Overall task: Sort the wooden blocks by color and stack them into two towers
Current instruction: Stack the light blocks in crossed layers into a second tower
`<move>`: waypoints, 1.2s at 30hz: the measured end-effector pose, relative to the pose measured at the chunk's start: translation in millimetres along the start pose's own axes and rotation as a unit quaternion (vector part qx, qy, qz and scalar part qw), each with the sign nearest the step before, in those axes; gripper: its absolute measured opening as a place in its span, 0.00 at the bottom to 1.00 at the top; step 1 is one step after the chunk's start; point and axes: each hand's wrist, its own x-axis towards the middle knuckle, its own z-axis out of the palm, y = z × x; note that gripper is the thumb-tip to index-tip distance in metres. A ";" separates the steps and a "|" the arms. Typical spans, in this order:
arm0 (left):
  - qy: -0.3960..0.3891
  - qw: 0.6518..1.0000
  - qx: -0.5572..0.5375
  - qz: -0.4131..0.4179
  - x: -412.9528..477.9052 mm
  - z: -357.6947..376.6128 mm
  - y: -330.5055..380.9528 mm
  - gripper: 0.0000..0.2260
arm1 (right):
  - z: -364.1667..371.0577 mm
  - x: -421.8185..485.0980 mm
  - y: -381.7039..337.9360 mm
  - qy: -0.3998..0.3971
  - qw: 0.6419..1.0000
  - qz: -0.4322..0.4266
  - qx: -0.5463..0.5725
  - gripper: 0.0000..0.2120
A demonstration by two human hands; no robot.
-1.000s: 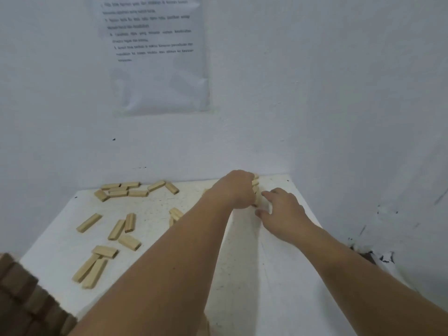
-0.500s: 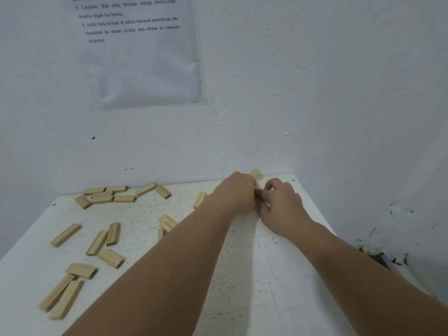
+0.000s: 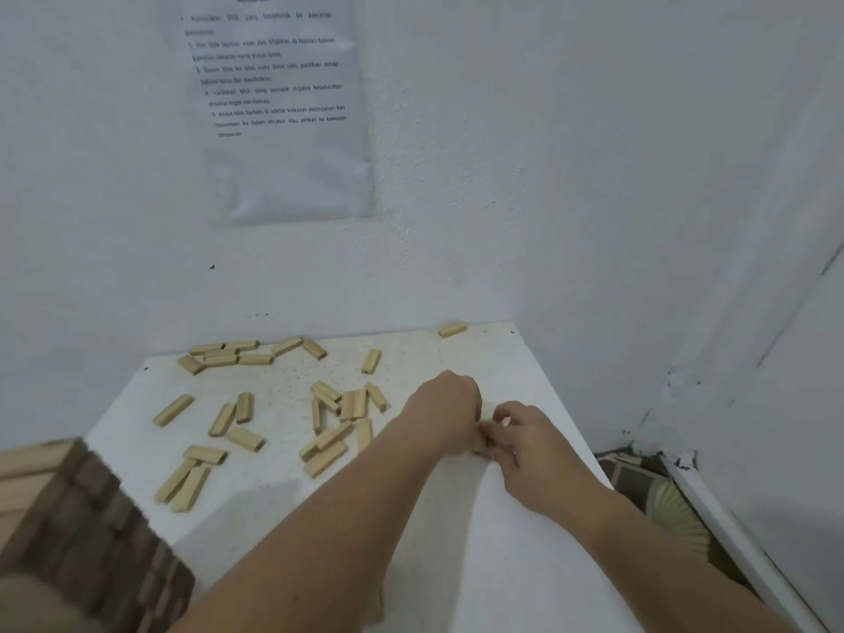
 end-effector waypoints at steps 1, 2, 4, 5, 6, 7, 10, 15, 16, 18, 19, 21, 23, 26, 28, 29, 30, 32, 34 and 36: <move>-0.009 1.000 0.017 0.004 -14.2 0.5 11.7 0.05 | -4.0 -15.5 -4.8 -0.001 1.000 0.003 0.000 0.15; -0.012 0.999 0.032 0.003 -30.3 2.6 22.6 0.06 | -8.8 -31.1 -10.7 -0.005 1.000 0.007 -0.001 0.16; -0.010 0.999 0.047 0.000 -54.7 13.4 39.2 0.14 | -15.2 -59.9 -20.3 -0.010 1.000 0.011 -0.004 0.18; -0.007 0.999 0.053 -0.002 -69.2 19.3 46.5 0.16 | -17.7 -75.3 -25.7 -0.015 1.000 0.013 -0.001 0.19; -0.003 0.998 0.063 -0.007 -84.7 24.1 52.5 0.16 | -20.7 -89.9 -32.3 -0.019 1.000 0.014 0.002 0.20; -0.001 0.998 0.068 -0.011 -102.1 28.4 58.3 0.15 | -22.0 -104.9 -38.0 -0.024 0.999 0.023 0.008 0.20; 0.006 0.998 0.063 -0.014 -154.4 47.1 70.8 0.11 | -26.2 -147.9 -60.7 -0.050 0.997 0.053 0.015 0.20; 0.045 0.999 -0.021 -0.015 -226.7 74.6 60.9 0.01 | -34.0 -191.0 -105.5 -0.078 0.996 0.047 0.025 0.14; 0.057 0.997 -0.042 -0.011 -237.9 79.0 56.6 0.02 | -33.8 -195.3 -112.7 -0.083 0.995 0.048 0.028 0.13; 0.078 0.994 -0.071 -0.012 -257.0 86.2 47.5 0.07 | -30.5 -200.8 -126.1 -0.089 0.994 0.052 0.039 0.14; 0.088 0.993 -0.081 -0.017 -264.1 89.7 41.5 0.09 | -28.5 -202.5 -133.2 -0.094 0.993 0.052 0.042 0.14; 0.111 0.990 -0.084 -0.025 -277.0 95.4 29.0 0.09 | -20.7 -204.6 -145.0 -0.099 0.993 0.042 0.049 0.15; 0.140 0.987 -0.079 -0.028 -289.7 99.8 15.7 0.07 | -13.2 -206.3 -156.8 -0.103 0.993 0.037 0.054 0.16; 0.191 0.979 -0.061 -0.026 -306.5 103.2 -6.0 0.08 | -2.0 -205.0 -173.0 -0.109 0.992 0.033 0.061 0.16; 0.213 0.974 -0.069 -0.030 -314.2 102.7 -19.6 0.09 | 5.9 -200.4 -181.2 -0.110 0.992 0.019 0.064 0.16; 0.218 0.972 -0.078 -0.030 -316.5 102.7 -25.9 0.08 | 9.1 -197.8 -184.7 -0.114 0.991 0.014 0.065 0.16; 0.223 0.970 -0.088 -0.030 -318.2 103.2 -31.1 0.08 | 12.3 -195.1 -187.5 -0.119 0.991 0.010 0.065 0.17; 0.230 0.966 -0.109 -0.031 -321.1 104.5 -39.0 0.07 | 18.3 -190.7 -191.7 -0.127 0.990 0.001 0.060 0.18; 0.236 0.963 -0.128 -0.036 -322.4 105.6 -45.0 0.06 | 20.6 -188.3 -195.6 -0.122 0.990 0.010 0.074 0.18; 0.242 0.960 -0.136 -0.039 -322.5 106.4 -49.1 0.05 | 21.0 -186.5 -195.9 -0.109 0.988 0.035 0.099 0.20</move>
